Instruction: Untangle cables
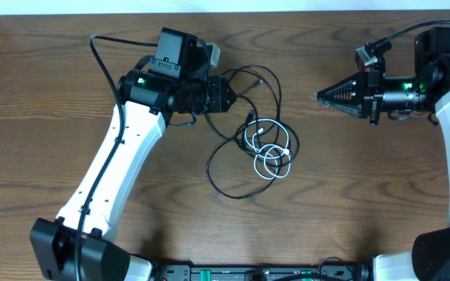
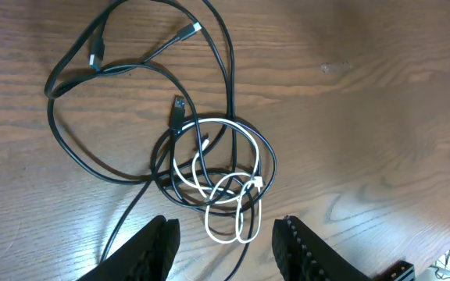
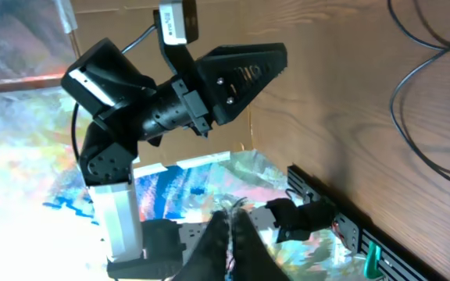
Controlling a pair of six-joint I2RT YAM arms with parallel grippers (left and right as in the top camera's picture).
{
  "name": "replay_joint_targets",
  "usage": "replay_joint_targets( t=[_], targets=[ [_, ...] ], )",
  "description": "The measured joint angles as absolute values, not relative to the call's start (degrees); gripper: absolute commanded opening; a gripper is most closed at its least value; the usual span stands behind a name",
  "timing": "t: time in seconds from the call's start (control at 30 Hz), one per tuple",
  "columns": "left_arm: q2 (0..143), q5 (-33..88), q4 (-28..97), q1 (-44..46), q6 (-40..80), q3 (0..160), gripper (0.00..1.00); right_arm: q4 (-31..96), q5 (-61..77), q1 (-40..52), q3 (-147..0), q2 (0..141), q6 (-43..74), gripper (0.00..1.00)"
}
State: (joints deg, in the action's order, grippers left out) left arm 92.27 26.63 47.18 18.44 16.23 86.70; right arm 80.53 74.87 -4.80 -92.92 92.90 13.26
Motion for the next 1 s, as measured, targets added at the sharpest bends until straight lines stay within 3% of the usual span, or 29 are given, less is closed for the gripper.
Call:
replay_joint_targets(
  t=[0.17,0.23,0.47,0.63,0.8,0.9,1.0],
  targets=[
    [92.27,26.63,47.18,18.44,16.23,86.70,0.45,80.44,76.16,-4.80,-92.92,92.90,13.21,0.11],
    [92.27,26.61,47.18,18.44,16.25,86.70,0.45,80.40,76.42,-4.80,-92.92,92.90,13.21,0.01],
    [92.27,26.63,47.18,18.44,16.23,86.70,0.44,80.34,76.77,-4.80,-92.92,92.90,13.26,0.01],
    [92.27,26.63,47.18,18.44,16.23,86.70,0.45,80.34,76.77,-4.80,-92.92,92.90,13.41,0.14],
    [92.27,26.63,47.18,18.44,16.23,86.70,0.45,80.31,76.97,-4.80,-92.92,92.90,13.28,0.15],
    [92.27,26.63,47.18,18.44,16.25,86.70,0.45,80.34,77.01,-4.80,-92.92,92.90,13.23,0.03],
    [92.27,26.63,47.18,18.44,16.23,86.70,0.45,80.31,77.17,-4.80,-92.92,92.90,13.32,0.01]
  ],
)
